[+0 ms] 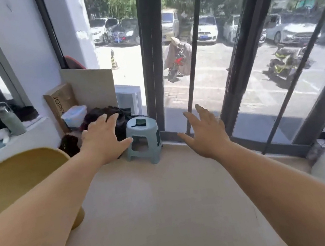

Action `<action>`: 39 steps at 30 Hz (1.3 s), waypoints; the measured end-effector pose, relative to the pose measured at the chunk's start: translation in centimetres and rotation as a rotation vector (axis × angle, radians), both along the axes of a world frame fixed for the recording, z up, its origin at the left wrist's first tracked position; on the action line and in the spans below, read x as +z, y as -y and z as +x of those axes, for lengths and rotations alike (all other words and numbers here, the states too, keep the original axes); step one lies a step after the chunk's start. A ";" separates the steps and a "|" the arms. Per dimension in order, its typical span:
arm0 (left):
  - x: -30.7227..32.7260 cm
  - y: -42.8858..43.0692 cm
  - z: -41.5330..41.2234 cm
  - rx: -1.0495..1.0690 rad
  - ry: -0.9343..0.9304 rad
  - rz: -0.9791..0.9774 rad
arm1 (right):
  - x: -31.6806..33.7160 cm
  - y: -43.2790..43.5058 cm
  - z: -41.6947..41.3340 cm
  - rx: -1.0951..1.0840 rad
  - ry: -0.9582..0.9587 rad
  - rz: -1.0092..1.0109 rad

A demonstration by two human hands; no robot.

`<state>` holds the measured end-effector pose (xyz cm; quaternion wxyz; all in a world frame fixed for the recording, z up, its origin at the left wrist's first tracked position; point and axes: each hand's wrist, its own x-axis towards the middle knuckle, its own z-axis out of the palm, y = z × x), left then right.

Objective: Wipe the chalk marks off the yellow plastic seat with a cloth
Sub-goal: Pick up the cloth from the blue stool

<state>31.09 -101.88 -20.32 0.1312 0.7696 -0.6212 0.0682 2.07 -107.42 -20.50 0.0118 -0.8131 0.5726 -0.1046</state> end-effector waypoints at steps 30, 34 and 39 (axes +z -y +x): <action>-17.9 65.8 17.4 0.165 -0.227 0.464 | -17.8 72.8 22.5 0.235 -0.144 0.461; -21.7 74.2 22.3 0.162 -0.269 0.511 | -21.1 80.7 27.2 0.214 -0.169 0.539; -26.9 85.0 28.9 0.128 -0.429 0.565 | -26.7 88.9 32.6 0.058 -0.142 0.689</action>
